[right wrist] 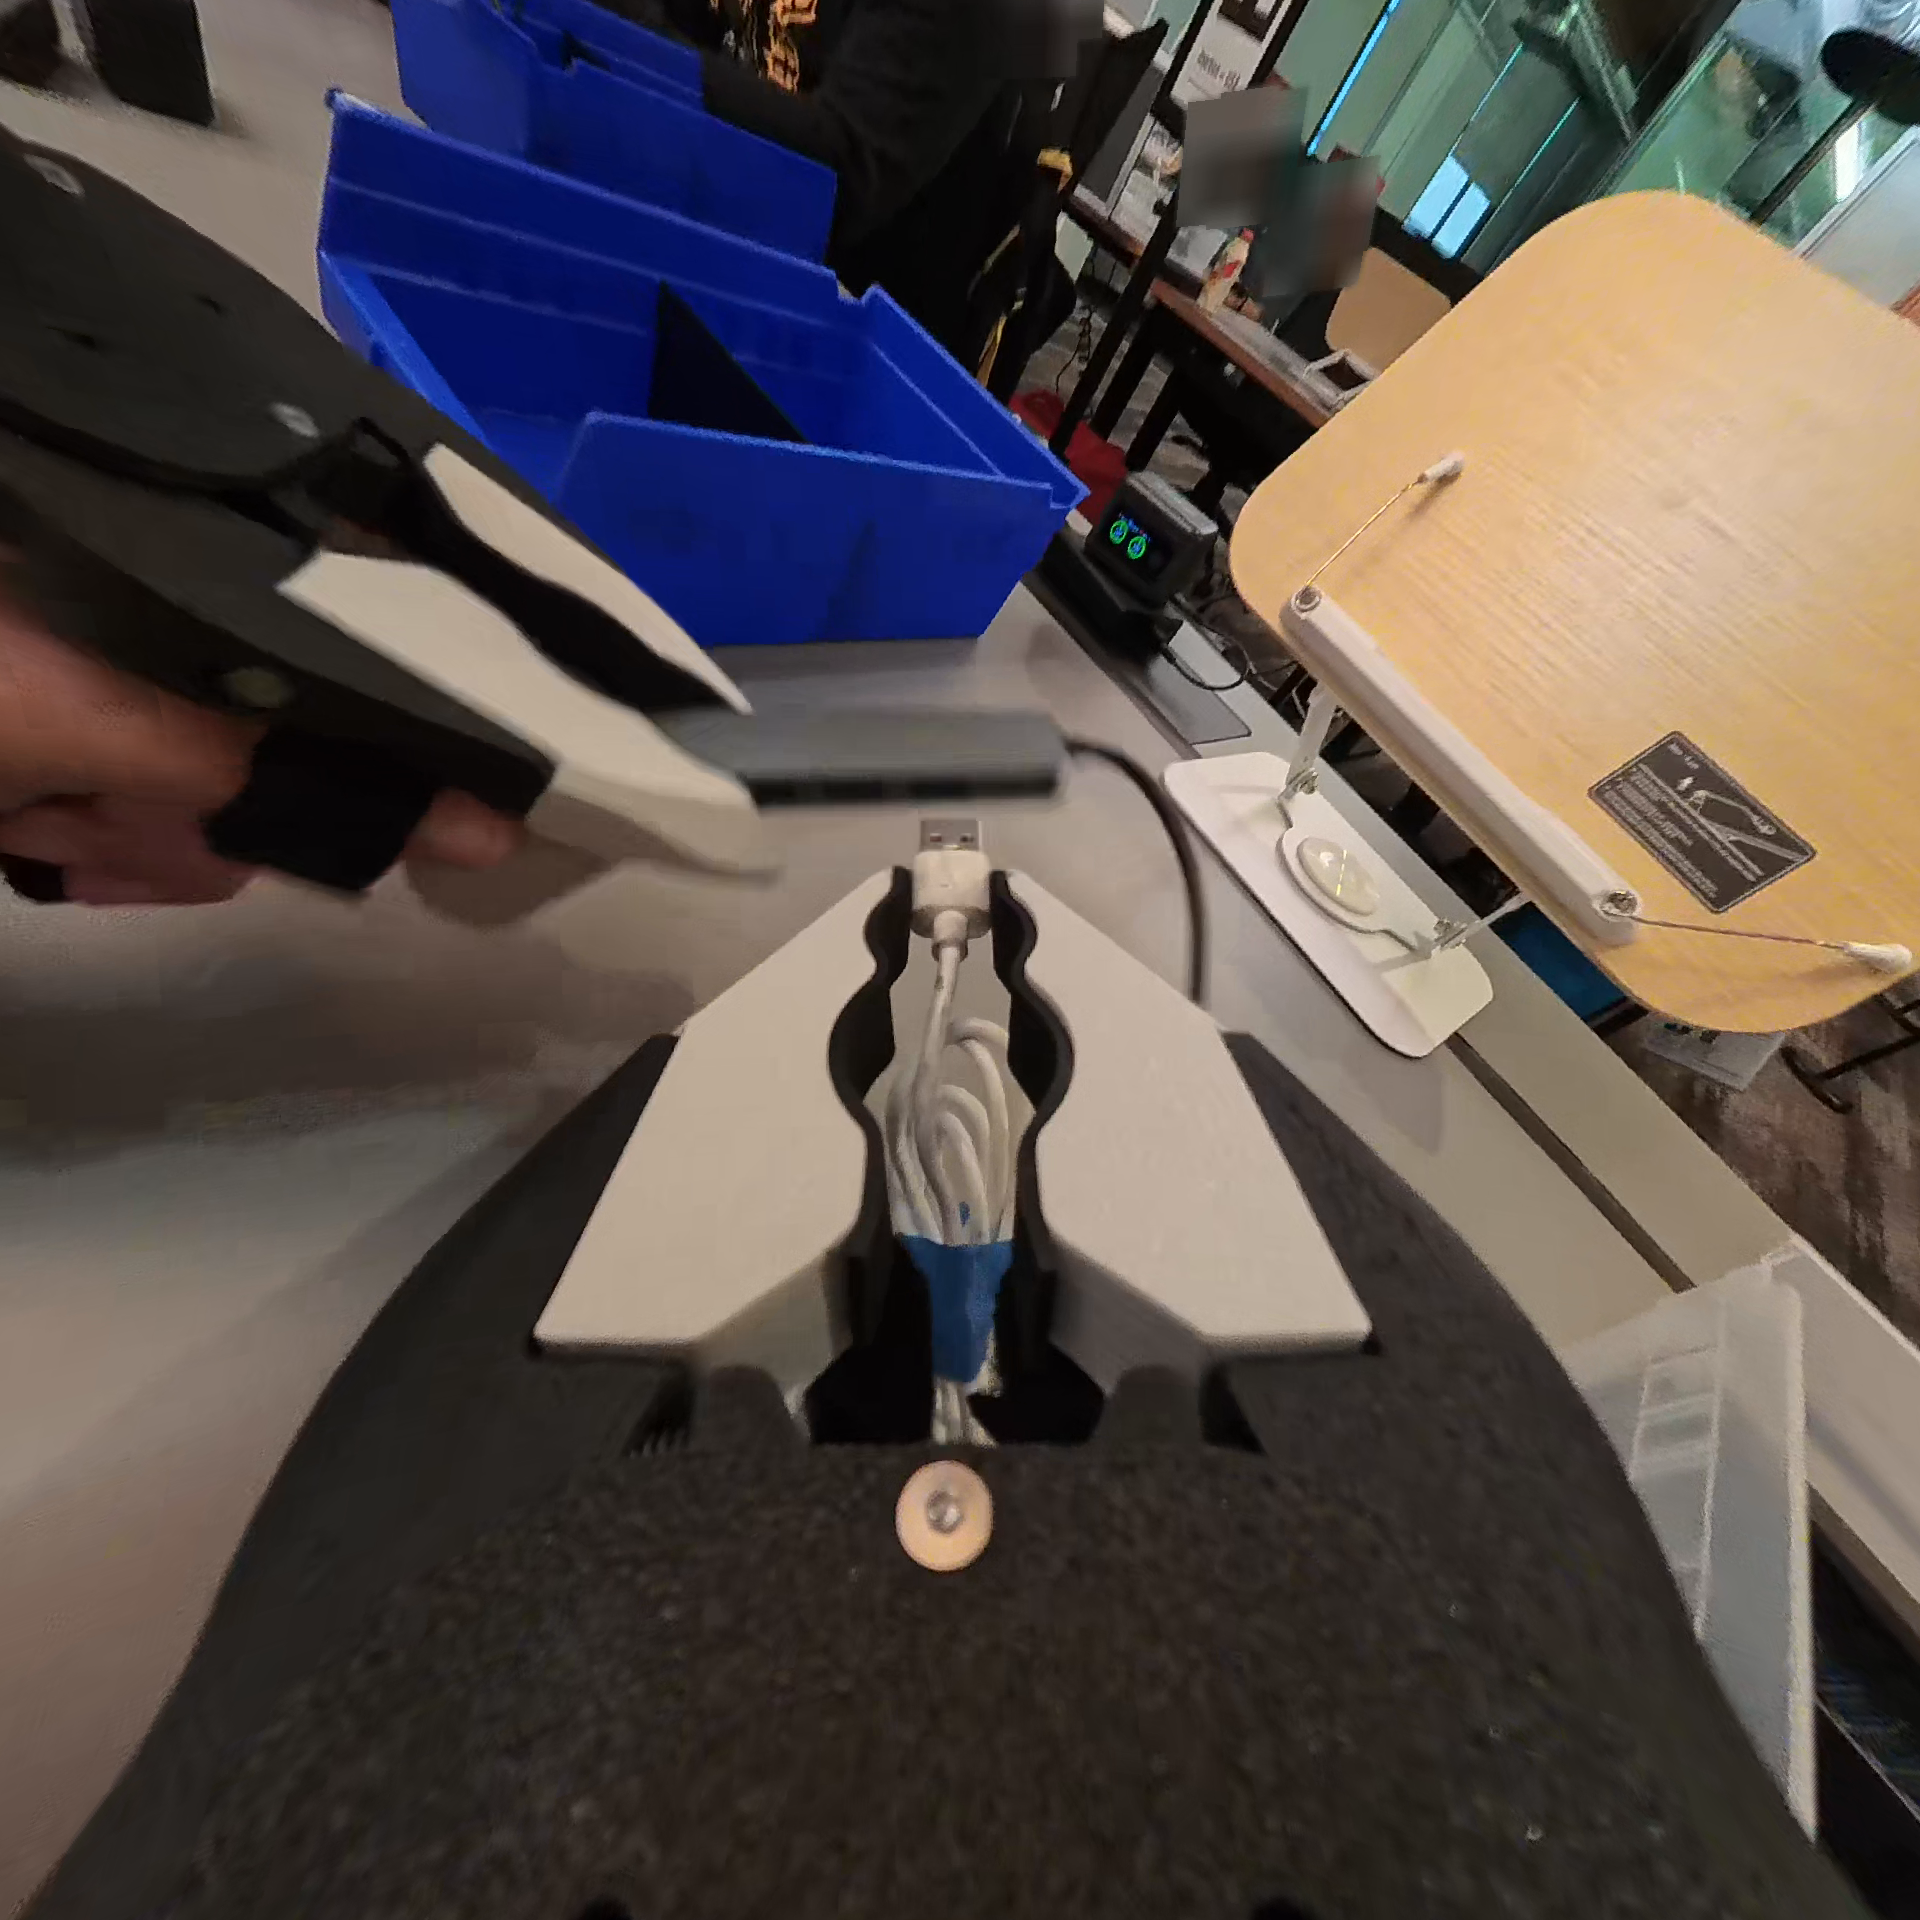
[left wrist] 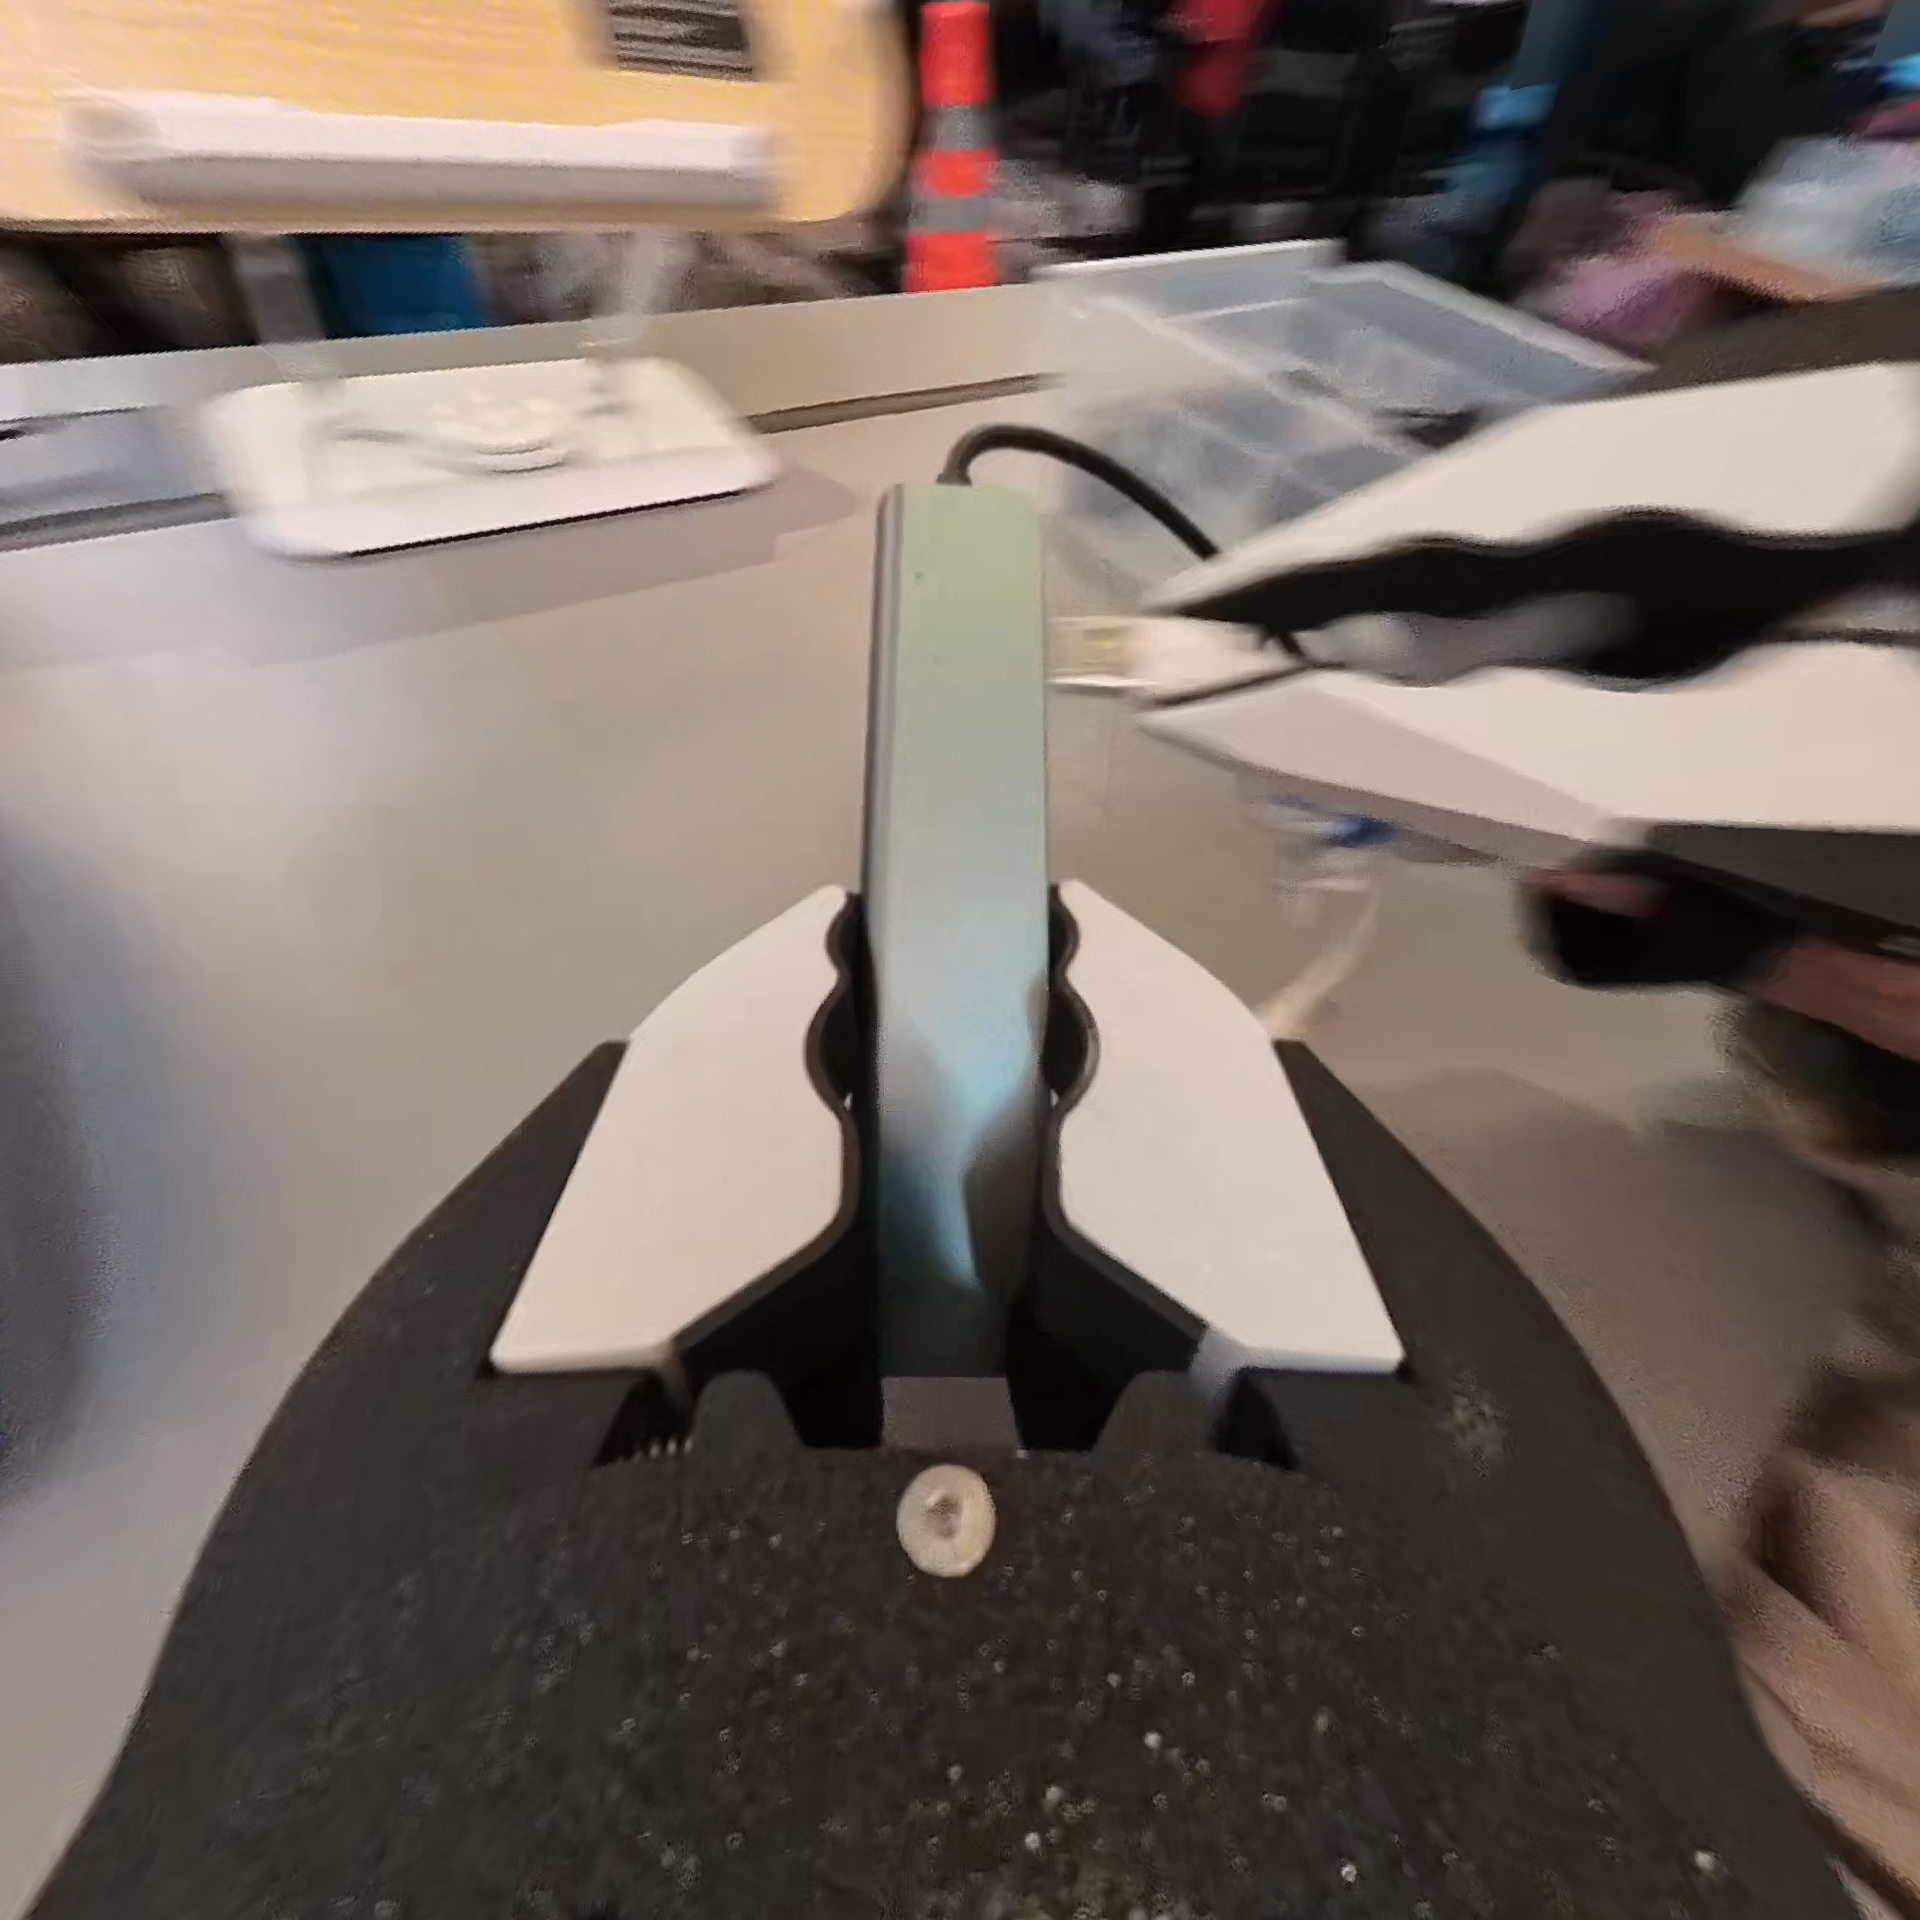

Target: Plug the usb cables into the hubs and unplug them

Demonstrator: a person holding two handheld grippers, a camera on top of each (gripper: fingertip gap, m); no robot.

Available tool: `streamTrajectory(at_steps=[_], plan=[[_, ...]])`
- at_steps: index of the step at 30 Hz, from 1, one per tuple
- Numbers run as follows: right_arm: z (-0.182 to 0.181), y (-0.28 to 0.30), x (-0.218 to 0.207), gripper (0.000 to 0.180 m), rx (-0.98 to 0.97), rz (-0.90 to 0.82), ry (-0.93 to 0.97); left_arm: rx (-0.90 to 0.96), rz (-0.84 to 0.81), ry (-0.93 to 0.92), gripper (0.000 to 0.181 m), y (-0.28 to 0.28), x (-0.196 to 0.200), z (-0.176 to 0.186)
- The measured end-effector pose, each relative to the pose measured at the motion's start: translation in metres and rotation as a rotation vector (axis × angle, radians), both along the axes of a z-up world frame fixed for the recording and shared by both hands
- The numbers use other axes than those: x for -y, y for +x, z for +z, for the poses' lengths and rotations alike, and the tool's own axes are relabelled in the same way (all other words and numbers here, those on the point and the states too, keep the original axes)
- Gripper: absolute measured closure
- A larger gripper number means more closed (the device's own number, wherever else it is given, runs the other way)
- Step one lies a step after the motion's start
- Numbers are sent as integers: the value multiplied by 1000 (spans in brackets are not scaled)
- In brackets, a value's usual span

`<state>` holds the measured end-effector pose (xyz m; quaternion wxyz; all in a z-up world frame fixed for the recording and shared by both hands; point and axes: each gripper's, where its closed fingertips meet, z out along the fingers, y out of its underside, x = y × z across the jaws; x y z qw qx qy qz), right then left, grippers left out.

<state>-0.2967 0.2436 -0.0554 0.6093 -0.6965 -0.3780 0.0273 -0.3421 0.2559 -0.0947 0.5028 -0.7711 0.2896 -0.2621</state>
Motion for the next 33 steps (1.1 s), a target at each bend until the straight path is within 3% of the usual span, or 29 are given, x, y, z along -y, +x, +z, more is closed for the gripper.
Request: streamTrajectory(at_steps=[2,5,8,11,16,19,22,25,29,33], plan=[[10,9,3,165,-37,-20,32,82,129,-53,149,-40,-29,1],[12,16,10,165,-86,28,-9,92,168,-7,149,-75,-42,13],[15,22,9,165,-127,38,-45,130,111,-11,149,-65,-35,14],[54,39,9,165,-155,57,6,156,6,-2,149,-43,-23,12],[144,141,0,164,-137,-116,168,125,-56,58,149,-29,-13,16],[155,207,-6,165,-83,-243,190,157,-77,35,149,-24,-10,17],[120,257,-18,165,12,-310,114,175,-89,10,149,-19,-8,15],[36,292,-30,165,39,-329,-205,160,-102,-2,149,-15,-6,12],[-55,276,-20,165,-67,-175,-629,147,-119,-10,149,-10,-3,9],[-110,287,-17,165,95,-242,-775,130,-130,-15,149,-8,-2,6]])
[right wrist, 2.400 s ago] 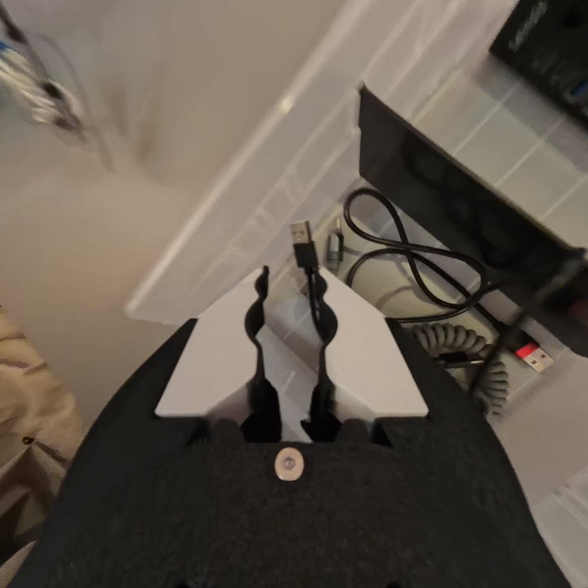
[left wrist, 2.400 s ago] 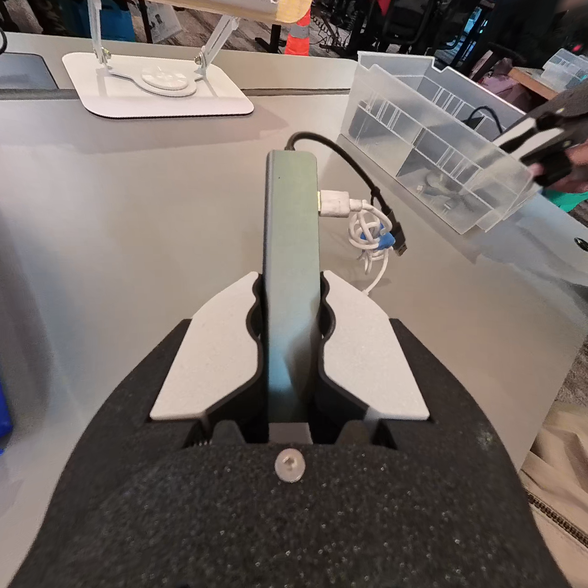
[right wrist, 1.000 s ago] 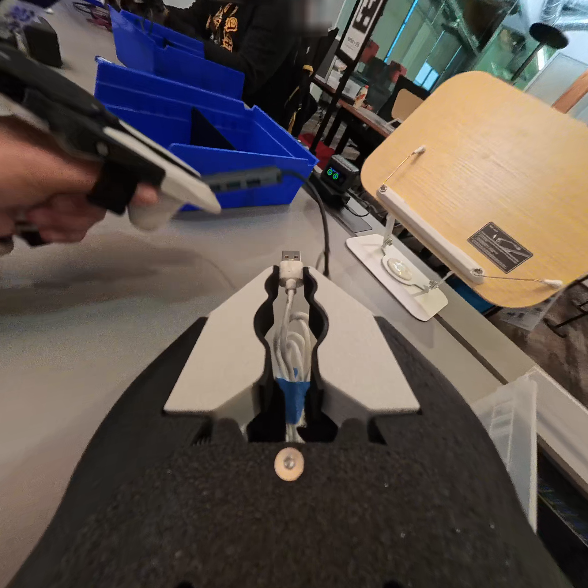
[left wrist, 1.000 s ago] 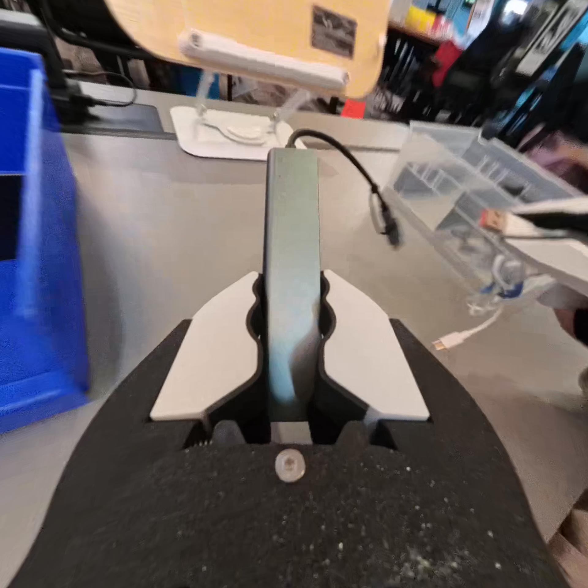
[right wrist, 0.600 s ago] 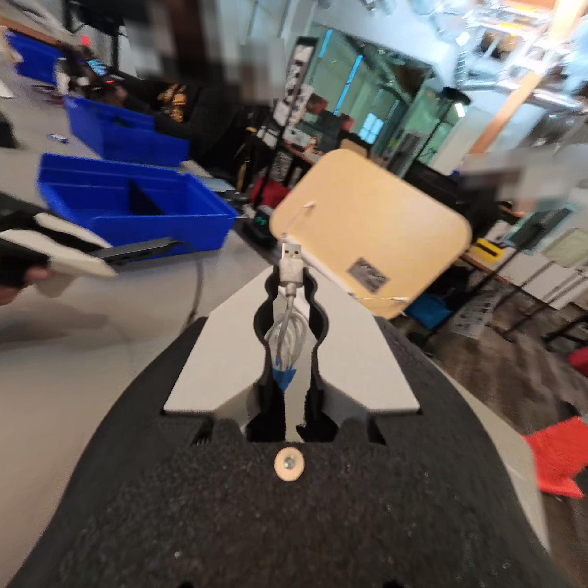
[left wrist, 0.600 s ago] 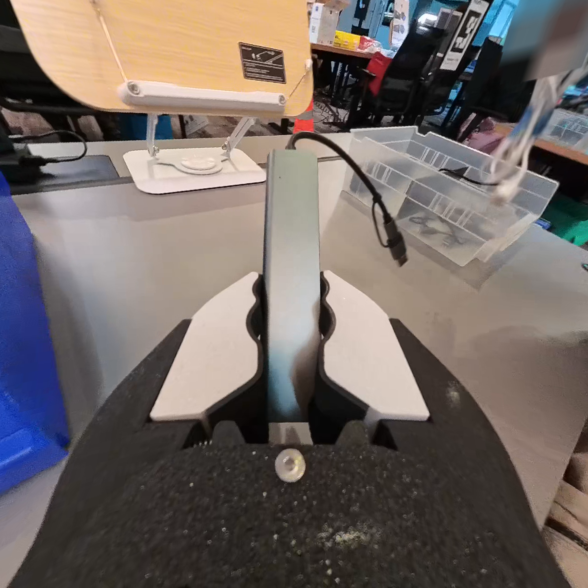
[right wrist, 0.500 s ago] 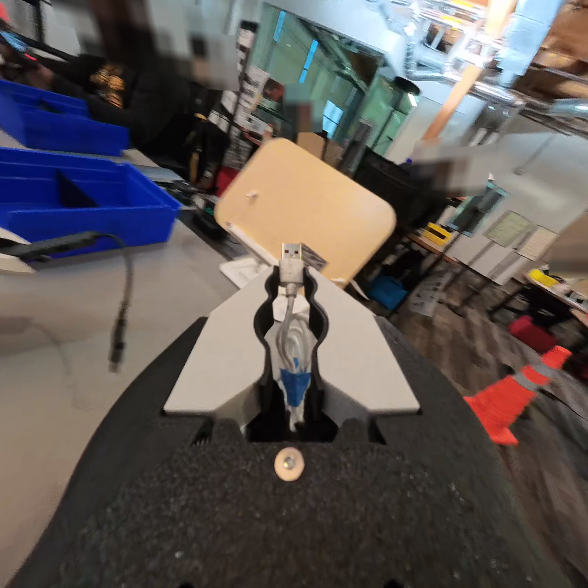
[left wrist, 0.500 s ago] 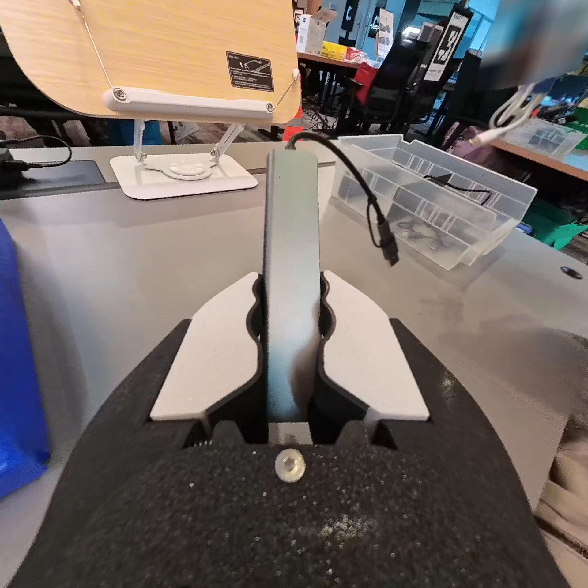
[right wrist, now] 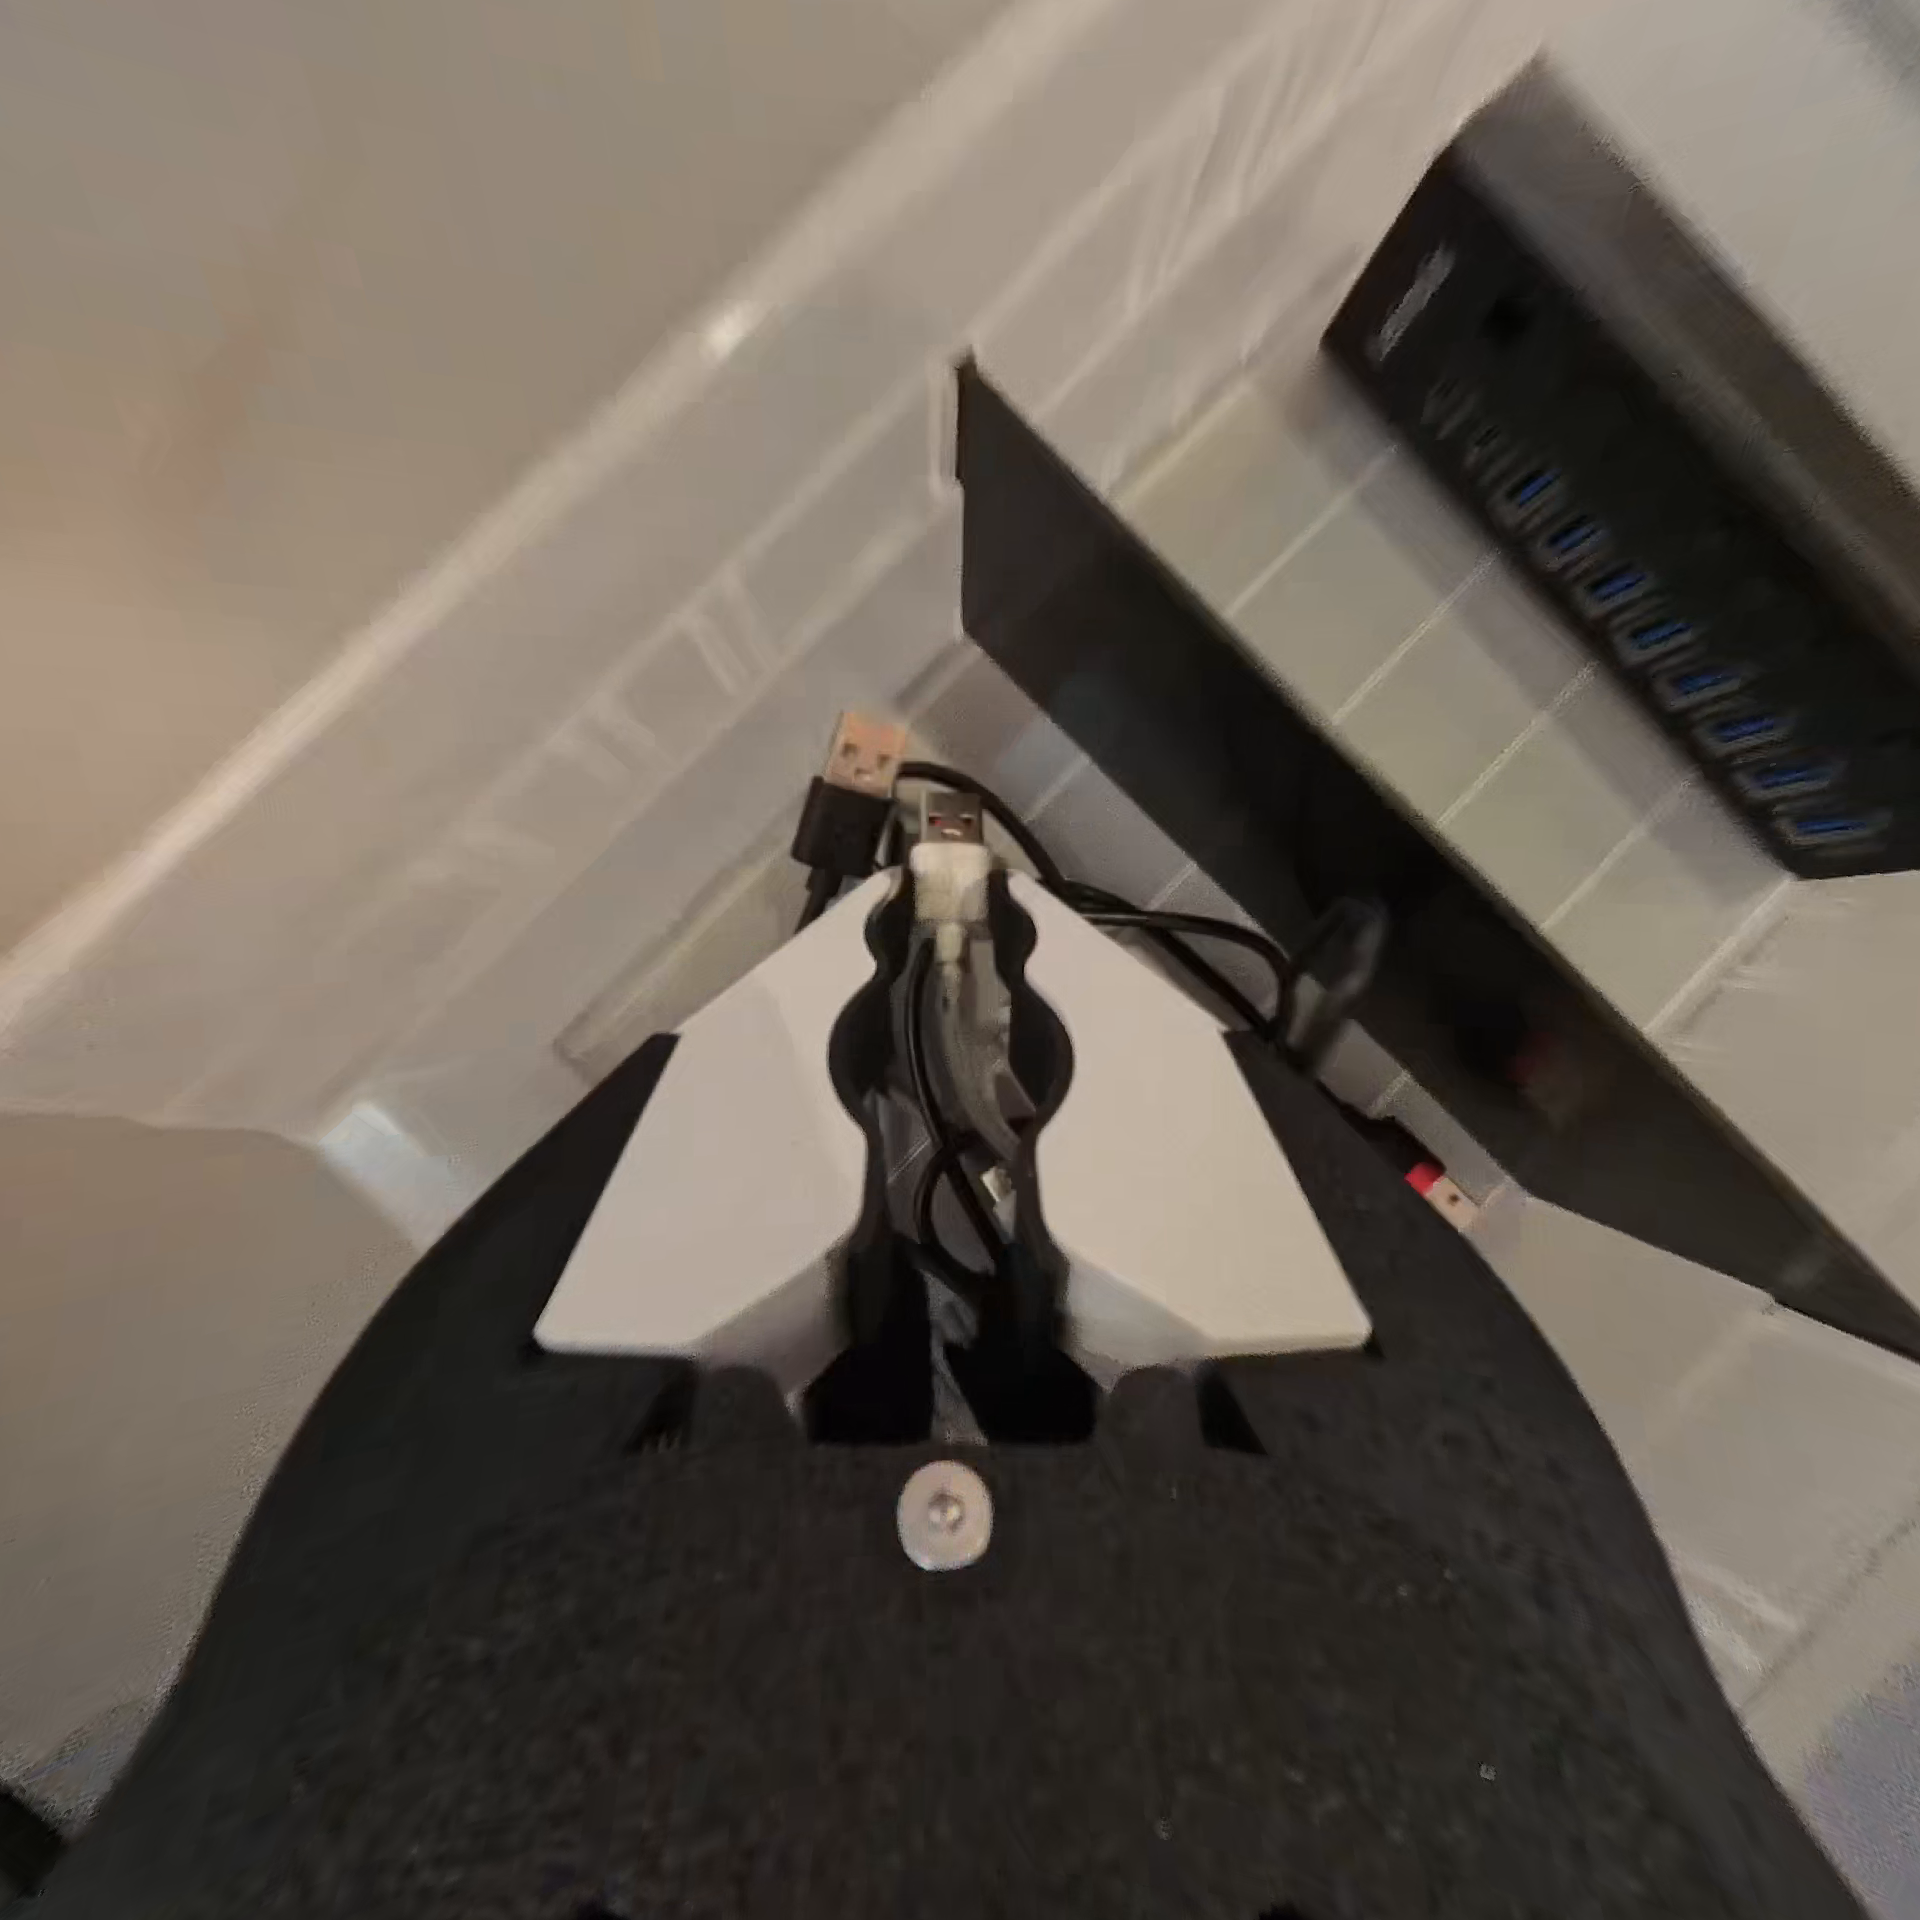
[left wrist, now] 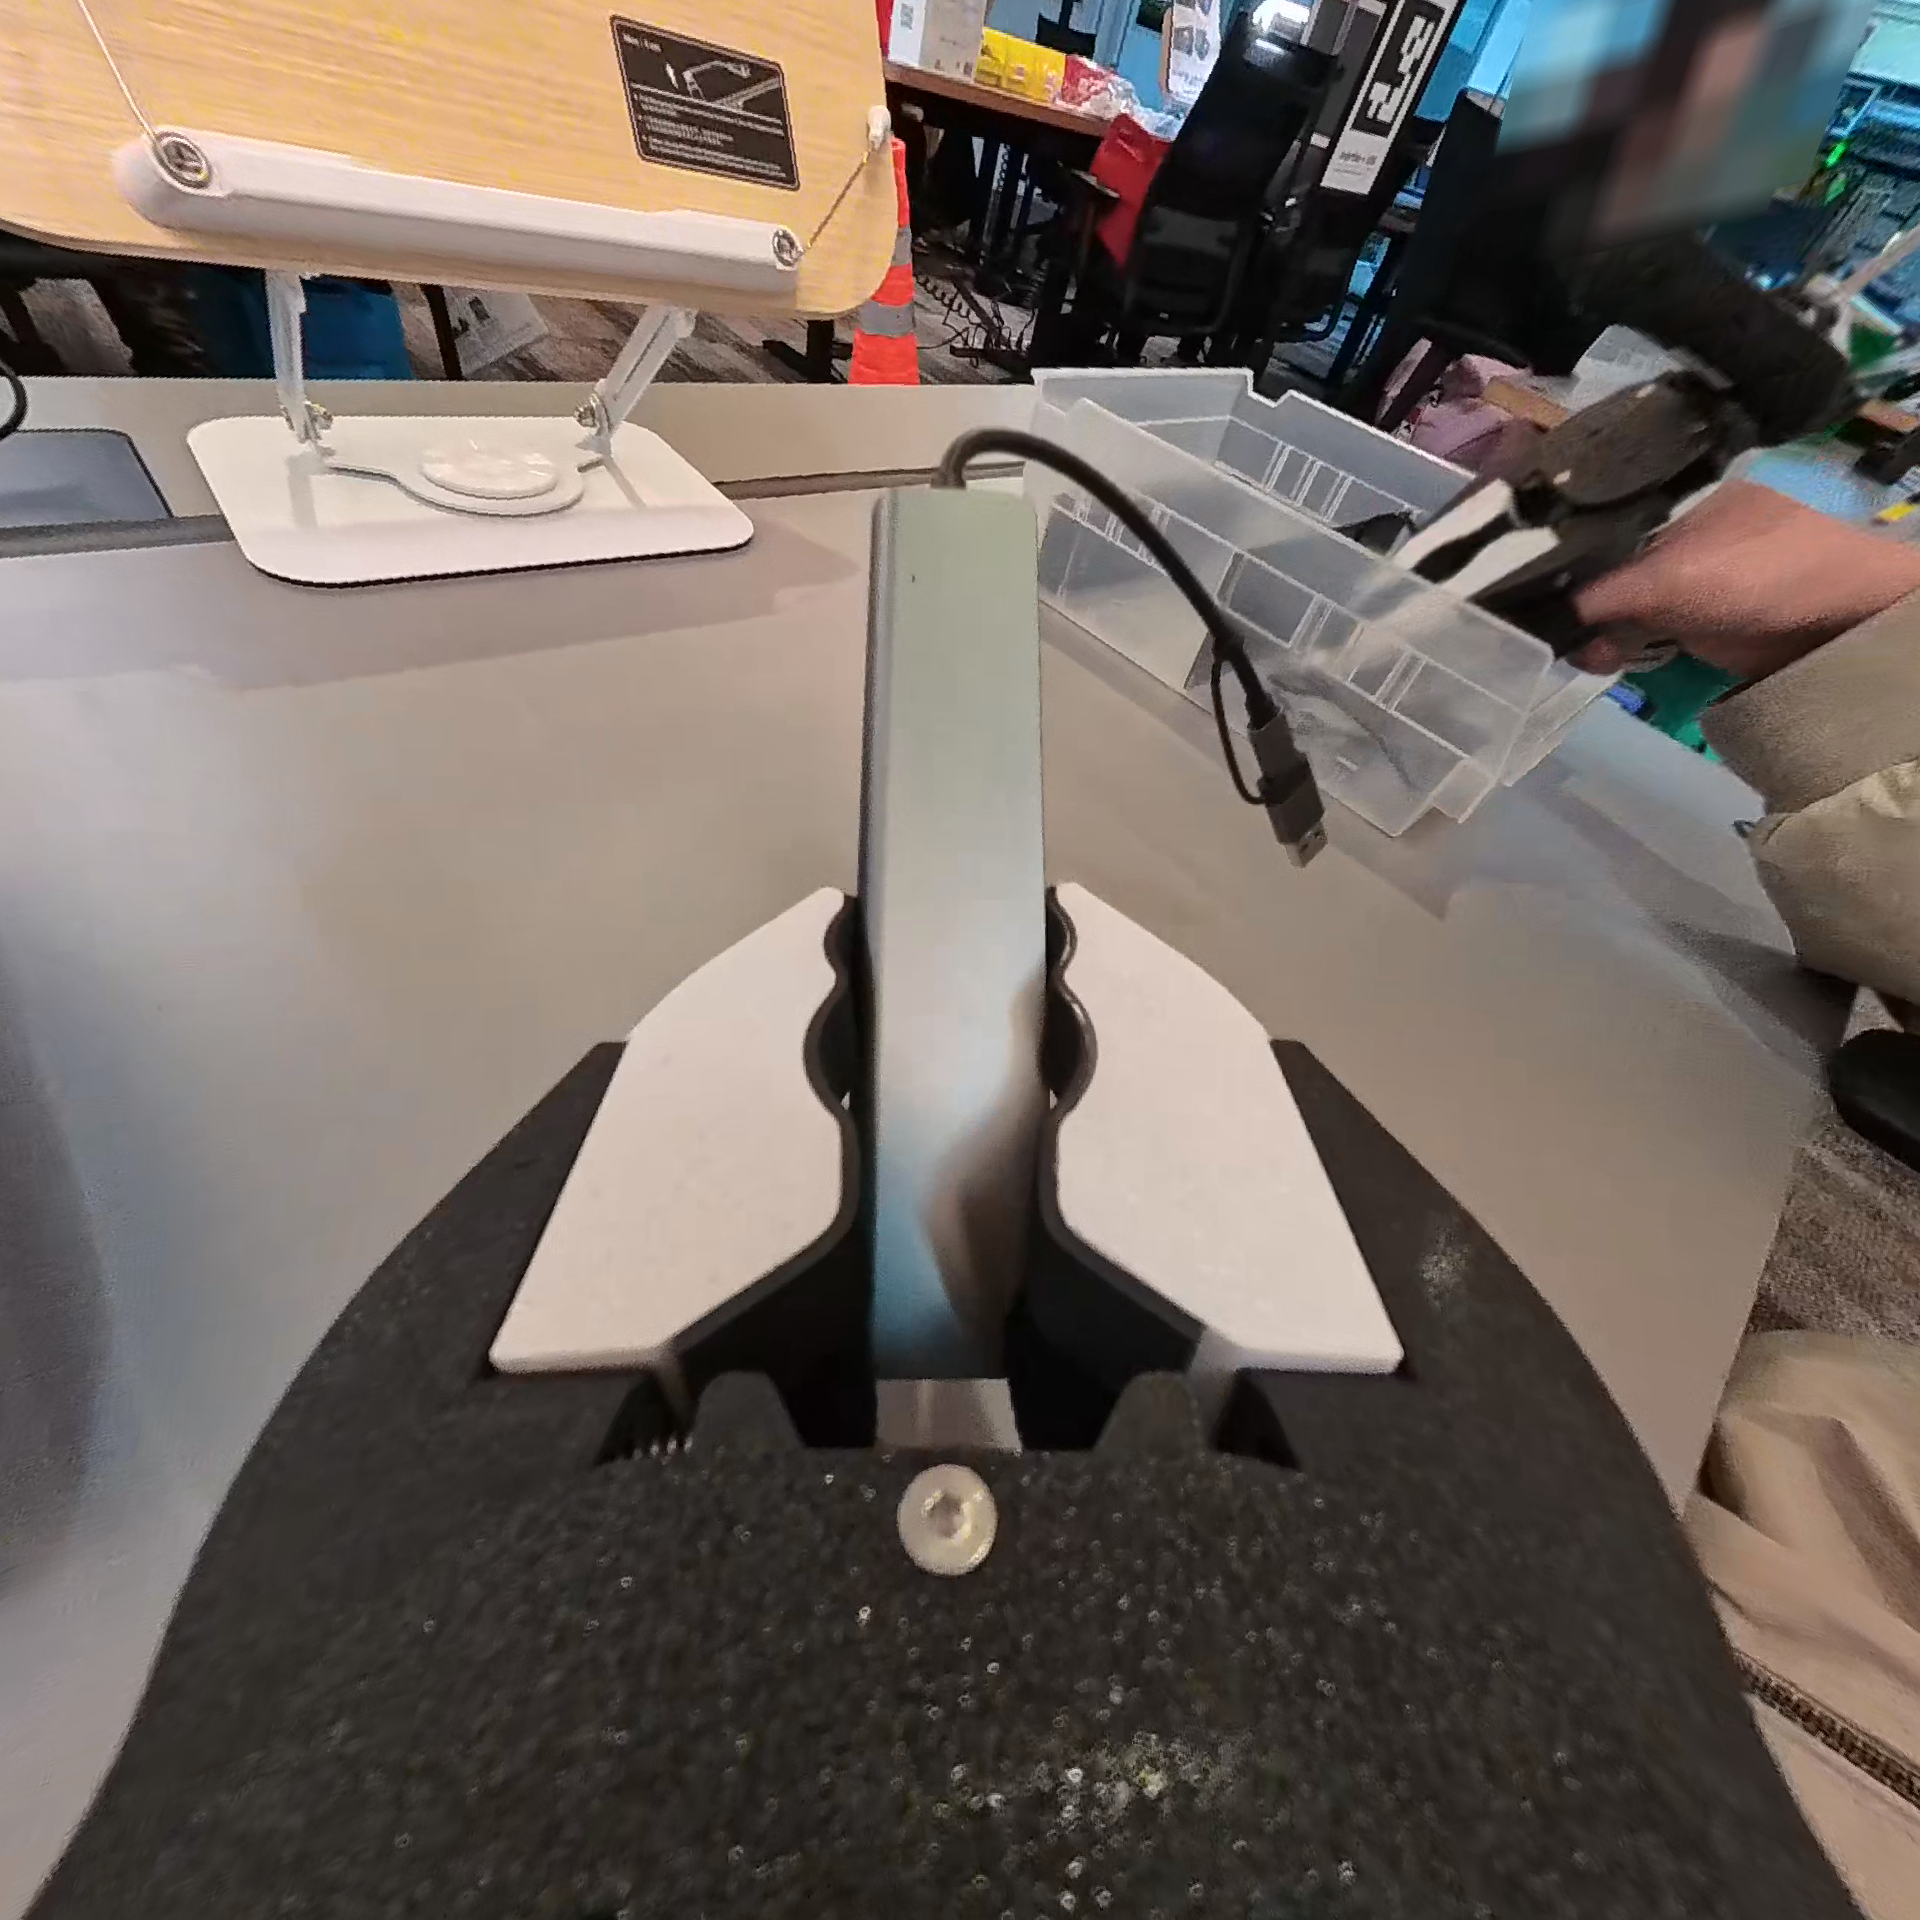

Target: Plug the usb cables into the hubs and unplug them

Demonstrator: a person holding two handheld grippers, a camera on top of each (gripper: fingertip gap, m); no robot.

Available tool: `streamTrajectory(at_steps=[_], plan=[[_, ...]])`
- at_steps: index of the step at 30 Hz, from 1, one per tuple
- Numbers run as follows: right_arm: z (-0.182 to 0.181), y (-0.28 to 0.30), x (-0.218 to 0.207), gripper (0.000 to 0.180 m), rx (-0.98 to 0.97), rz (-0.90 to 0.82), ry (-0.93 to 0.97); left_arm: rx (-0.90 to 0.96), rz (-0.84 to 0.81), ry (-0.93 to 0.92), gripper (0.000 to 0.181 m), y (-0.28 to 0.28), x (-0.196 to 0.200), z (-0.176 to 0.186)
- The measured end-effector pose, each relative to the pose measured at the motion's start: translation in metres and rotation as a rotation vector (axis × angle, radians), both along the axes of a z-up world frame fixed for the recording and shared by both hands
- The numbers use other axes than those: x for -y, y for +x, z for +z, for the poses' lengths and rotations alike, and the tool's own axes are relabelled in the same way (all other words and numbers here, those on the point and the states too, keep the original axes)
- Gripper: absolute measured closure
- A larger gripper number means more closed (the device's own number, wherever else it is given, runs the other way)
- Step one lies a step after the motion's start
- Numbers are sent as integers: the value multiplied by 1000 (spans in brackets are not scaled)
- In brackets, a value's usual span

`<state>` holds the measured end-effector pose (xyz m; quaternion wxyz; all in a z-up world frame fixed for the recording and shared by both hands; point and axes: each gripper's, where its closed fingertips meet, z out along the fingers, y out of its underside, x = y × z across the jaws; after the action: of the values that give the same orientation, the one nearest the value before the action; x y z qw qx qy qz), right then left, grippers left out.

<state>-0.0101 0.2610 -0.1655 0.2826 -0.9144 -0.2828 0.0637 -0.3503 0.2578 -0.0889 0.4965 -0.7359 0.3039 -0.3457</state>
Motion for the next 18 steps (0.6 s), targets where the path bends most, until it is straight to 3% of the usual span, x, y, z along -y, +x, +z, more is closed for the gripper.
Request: streamTrajectory(at_steps=[4,5,9,15,18], plan=[[-5,0,-5,164,-6,-15,35,0,1,-8,149,-1,-1,-2],[2,-3,-6,152,-21,-4,60,3,0,-10,149,-2,-1,-1],[64,-16,-5,134,-115,33,234,13,5,-11,149,-3,-2,-1],[174,-64,4,136,-291,75,585,31,5,47,149,-1,-1,8],[176,-135,14,135,-499,156,556,-49,-7,209,149,2,5,17]])
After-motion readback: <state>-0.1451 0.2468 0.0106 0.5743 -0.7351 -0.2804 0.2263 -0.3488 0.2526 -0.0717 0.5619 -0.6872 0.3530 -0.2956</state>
